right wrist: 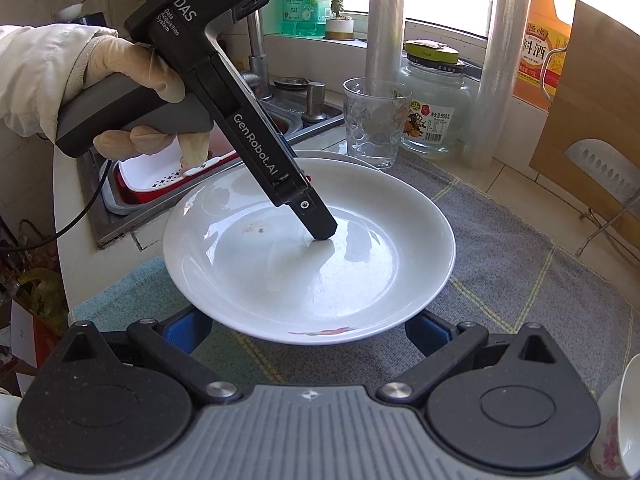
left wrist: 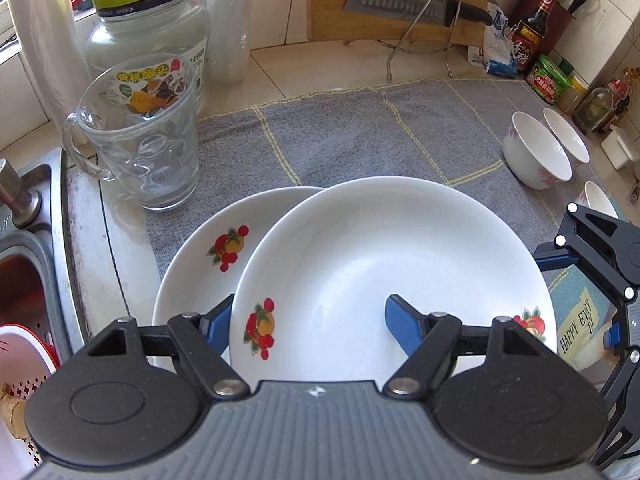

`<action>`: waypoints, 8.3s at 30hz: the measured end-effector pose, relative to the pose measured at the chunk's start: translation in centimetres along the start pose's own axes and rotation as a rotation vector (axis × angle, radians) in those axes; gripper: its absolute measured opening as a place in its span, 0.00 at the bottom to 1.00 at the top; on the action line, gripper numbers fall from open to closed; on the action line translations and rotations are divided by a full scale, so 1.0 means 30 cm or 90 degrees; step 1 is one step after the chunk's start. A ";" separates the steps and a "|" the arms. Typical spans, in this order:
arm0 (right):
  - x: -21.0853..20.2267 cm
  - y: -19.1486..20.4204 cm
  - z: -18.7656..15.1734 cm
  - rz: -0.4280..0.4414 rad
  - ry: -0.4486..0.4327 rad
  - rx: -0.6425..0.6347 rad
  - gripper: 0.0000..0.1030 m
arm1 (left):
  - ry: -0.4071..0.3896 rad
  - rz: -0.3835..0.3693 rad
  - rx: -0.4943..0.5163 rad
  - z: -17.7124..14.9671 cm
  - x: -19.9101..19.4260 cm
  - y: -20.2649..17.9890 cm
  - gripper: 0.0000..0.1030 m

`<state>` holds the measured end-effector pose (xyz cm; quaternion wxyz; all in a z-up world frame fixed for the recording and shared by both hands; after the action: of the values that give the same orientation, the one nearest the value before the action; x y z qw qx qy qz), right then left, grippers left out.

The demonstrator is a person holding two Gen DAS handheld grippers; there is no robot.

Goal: Organize plates and bowls
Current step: 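Lower the plate onto the stack by the sink and open the left tool, then withdraw the left tool while the right tool moves to a white bowl, then grasp the rim of the white floral bowl with the right tool, then carry the bowl with the right tool and set it down on the towel, then open the right tool and move it to another white bowl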

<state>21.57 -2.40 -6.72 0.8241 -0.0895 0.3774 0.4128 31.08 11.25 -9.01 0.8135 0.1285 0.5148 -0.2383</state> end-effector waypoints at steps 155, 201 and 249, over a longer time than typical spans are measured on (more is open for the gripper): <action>-0.381 -0.874 -0.257 0.002 0.034 0.216 0.82 | -0.235 -0.015 0.246 0.255 0.246 -0.951 0.75; -0.331 -0.299 -0.283 0.054 0.041 0.207 0.82 | -0.196 -0.017 0.184 -0.223 -0.068 -0.851 0.75; -0.565 -0.237 -0.327 -0.220 -0.058 0.195 1.00 | -0.296 -0.065 0.224 -0.214 -0.205 -0.862 0.97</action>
<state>15.17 -21.86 -2.93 0.9027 -0.0081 0.3773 0.2067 10.46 -6.32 -5.37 0.8618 0.1837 0.2707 -0.3877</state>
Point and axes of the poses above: each gripper's, at about its wrist camera, not at the fingertips, and x roughly the way its jaws point, y to its left, z to its top, the point moved 4 cm from there along x, roughly the way its jaws point, and after that the axes turned 8 degrees about z, right-handed, at the moved point
